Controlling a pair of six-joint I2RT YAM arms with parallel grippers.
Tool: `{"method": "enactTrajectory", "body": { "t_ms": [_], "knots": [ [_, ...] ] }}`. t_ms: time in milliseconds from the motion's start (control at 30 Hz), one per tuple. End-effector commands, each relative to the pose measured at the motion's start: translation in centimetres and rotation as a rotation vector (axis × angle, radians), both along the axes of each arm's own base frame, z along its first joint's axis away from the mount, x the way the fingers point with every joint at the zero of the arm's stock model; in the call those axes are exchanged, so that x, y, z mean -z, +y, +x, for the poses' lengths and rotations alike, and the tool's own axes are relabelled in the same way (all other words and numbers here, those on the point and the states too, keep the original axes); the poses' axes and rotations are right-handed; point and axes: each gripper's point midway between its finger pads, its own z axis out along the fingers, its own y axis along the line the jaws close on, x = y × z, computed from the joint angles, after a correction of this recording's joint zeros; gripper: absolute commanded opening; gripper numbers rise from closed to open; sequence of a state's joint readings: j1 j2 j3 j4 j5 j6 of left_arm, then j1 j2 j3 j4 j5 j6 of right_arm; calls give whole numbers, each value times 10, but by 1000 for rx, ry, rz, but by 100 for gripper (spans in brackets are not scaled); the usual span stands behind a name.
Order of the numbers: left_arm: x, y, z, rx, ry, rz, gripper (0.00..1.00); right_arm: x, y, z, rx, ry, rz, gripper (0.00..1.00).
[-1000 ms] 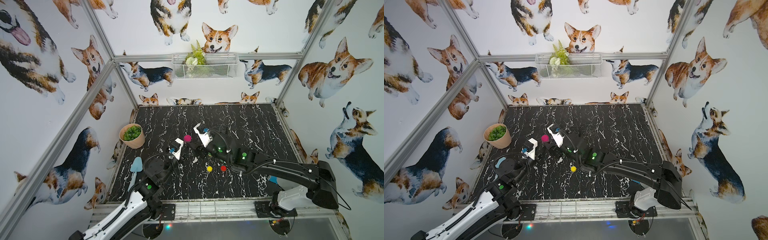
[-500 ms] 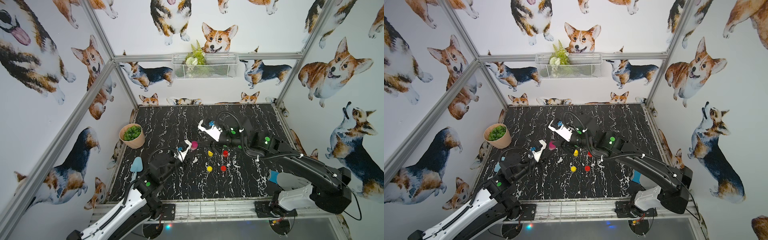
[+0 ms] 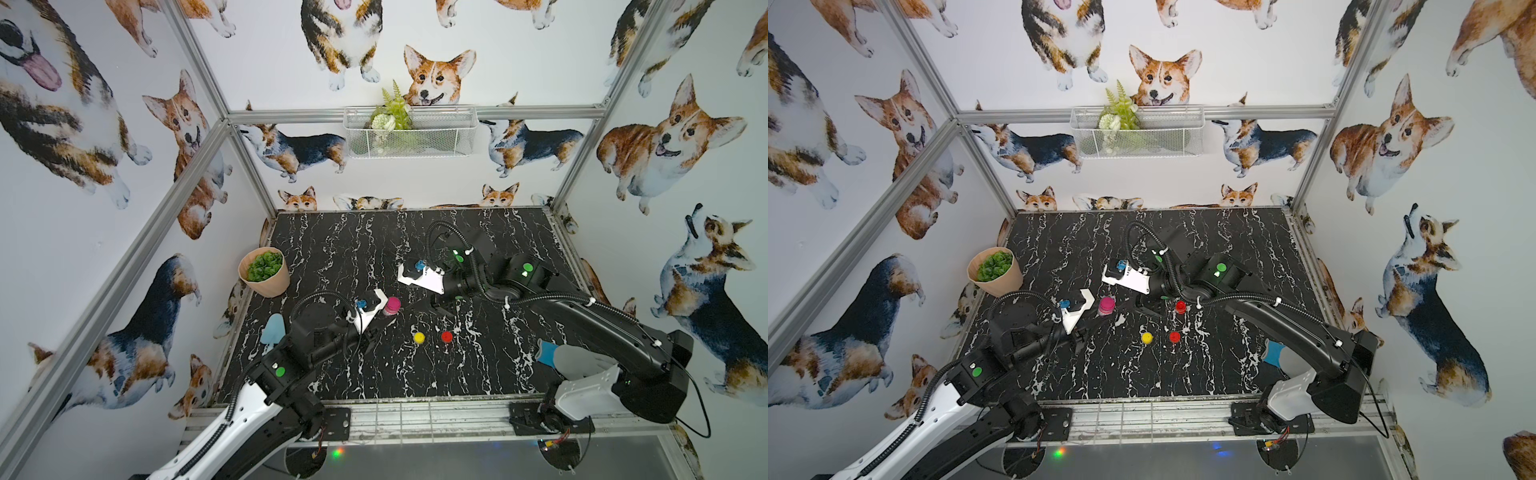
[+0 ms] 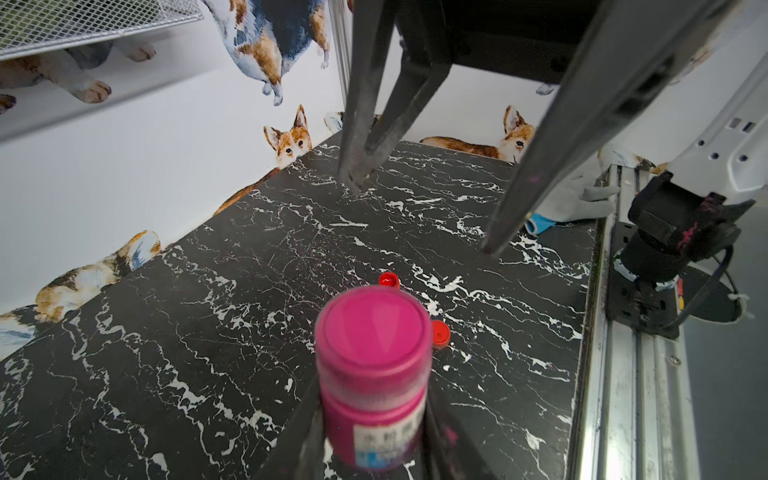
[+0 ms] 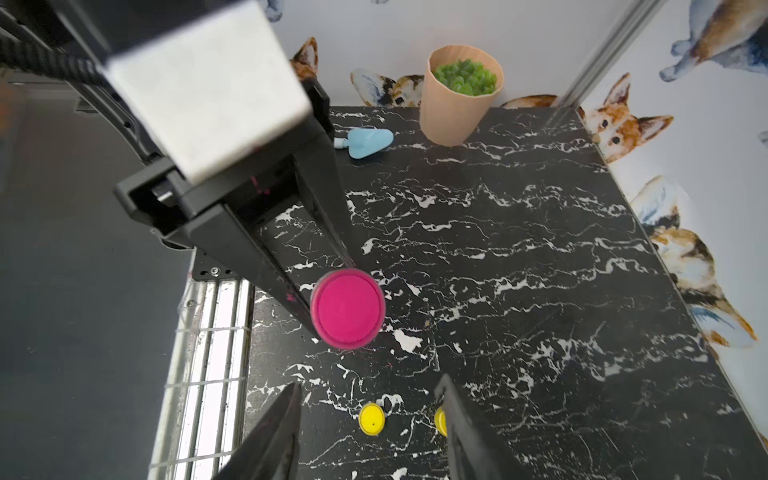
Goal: Close the paint jar lid
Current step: Screw the lid onto the paint jar.
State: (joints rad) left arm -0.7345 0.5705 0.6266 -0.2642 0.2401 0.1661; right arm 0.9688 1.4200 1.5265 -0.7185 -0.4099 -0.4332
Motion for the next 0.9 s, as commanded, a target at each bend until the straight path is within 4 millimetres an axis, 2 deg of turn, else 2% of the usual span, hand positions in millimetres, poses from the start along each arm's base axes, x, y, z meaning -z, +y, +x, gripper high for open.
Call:
{"method": "enactTrajectory", "body": {
  "t_ms": [0,433,733,867],
  "knots": [
    [9,2,-7,27,9,49,34,0,8,-7,-65,28,15,50],
    [5,3,-5,14,-19,52,34,13,29,-18,-115,97,4,46],
    [2,5,-5,9,-30,44,34,23,39,-16,-105,111,-14,44],
    [1,5,-5,7,-33,42,34,24,40,-13,-94,111,-17,38]
  ]
}}
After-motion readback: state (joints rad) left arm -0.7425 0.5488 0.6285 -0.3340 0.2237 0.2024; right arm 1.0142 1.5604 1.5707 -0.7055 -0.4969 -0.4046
